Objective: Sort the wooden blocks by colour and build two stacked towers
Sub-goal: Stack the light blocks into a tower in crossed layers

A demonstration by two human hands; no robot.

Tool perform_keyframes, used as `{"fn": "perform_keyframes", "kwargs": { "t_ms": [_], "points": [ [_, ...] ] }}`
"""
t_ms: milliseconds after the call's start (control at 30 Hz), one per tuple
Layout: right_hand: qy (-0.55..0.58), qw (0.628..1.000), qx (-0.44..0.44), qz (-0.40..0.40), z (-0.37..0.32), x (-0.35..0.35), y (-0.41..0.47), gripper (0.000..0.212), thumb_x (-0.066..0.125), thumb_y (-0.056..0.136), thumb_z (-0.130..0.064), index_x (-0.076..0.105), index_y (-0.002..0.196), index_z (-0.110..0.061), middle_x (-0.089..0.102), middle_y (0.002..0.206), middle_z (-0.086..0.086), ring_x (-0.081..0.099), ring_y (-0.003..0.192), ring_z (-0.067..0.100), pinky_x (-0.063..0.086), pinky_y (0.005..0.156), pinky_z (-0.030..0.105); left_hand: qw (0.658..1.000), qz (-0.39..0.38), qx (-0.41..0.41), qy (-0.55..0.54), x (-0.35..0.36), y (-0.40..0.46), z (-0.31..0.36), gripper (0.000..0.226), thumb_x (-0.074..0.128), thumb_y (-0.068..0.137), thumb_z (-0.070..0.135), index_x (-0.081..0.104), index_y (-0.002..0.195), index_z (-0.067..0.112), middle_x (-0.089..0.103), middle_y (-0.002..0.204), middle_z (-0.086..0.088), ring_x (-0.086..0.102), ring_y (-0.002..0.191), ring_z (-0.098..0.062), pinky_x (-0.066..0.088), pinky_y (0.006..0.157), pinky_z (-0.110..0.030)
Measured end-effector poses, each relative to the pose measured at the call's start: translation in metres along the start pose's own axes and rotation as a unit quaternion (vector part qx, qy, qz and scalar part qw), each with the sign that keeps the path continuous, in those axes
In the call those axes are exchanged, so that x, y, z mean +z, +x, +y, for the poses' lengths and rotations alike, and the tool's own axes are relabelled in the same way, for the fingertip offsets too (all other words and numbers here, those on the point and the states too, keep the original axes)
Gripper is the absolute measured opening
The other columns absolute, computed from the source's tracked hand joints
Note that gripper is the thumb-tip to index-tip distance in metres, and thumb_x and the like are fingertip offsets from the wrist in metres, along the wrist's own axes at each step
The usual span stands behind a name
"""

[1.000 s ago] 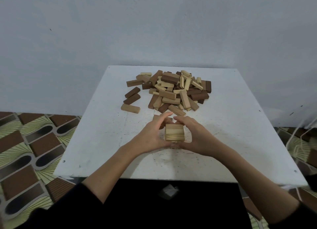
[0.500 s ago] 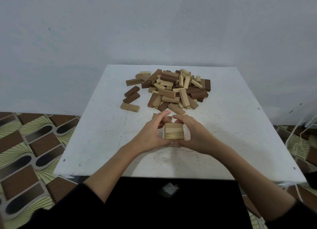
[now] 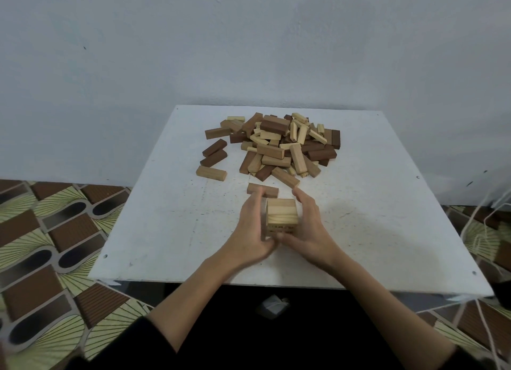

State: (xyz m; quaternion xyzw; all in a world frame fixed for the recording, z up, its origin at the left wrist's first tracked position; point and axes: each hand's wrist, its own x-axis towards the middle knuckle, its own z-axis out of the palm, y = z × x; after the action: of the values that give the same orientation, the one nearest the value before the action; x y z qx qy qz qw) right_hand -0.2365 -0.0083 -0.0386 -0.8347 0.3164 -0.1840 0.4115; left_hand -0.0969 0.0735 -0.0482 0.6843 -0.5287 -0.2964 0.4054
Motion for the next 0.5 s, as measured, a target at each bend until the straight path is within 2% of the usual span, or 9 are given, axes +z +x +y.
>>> {"fn": "perform_keyframes", "kwargs": {
  "t_ms": [100,200,367,500],
  "points": [
    [0.0,0.999,0.008,0.04,0.004,0.012,-0.004,0.102,0.053,0.071,-0.057,0.006,0.149,-0.012,0.012,0.154,0.002,0.01,0.14,0.012,0.014,0.115,0.032,0.999,0.007,-0.021,0.031,0.009,-0.007,0.002,0.101,0.067,0.079,0.016,-0.004,0.151,0.018,0.013,0.153,0.0,0.013,0.141,-0.01,0.02,0.117,-0.032],
    [-0.008,0.998,0.01,0.055,0.009,0.017,-0.003,0.105,0.045,0.07,-0.068,0.003,0.15,-0.014,0.009,0.156,0.0,0.008,0.141,0.01,0.012,0.113,0.03,0.998,0.02,-0.015,0.058,0.013,-0.007,0.0,0.104,0.067,0.079,0.015,-0.008,0.151,0.015,0.012,0.155,-0.001,0.012,0.142,-0.01,0.019,0.117,-0.032],
    [-0.032,0.998,0.004,0.046,0.013,0.021,-0.002,0.103,0.04,0.073,-0.071,-0.002,0.15,-0.017,0.004,0.157,-0.004,0.001,0.135,-0.003,0.007,0.111,0.025,0.995,0.017,0.0,0.1,0.016,-0.005,-0.003,0.101,0.065,0.081,0.018,-0.008,0.15,0.011,0.005,0.159,-0.003,0.004,0.146,-0.015,0.014,0.119,-0.039],
    [-0.048,0.998,-0.005,0.043,0.013,0.021,-0.002,0.096,0.048,0.079,-0.059,-0.003,0.15,-0.017,0.004,0.157,-0.002,0.0,0.134,-0.003,0.006,0.112,0.025,0.993,0.017,0.014,0.116,0.016,-0.005,-0.004,0.1,0.065,0.081,0.018,-0.007,0.15,0.01,0.007,0.158,-0.006,0.006,0.146,-0.017,0.015,0.119,-0.039]
  ]
}}
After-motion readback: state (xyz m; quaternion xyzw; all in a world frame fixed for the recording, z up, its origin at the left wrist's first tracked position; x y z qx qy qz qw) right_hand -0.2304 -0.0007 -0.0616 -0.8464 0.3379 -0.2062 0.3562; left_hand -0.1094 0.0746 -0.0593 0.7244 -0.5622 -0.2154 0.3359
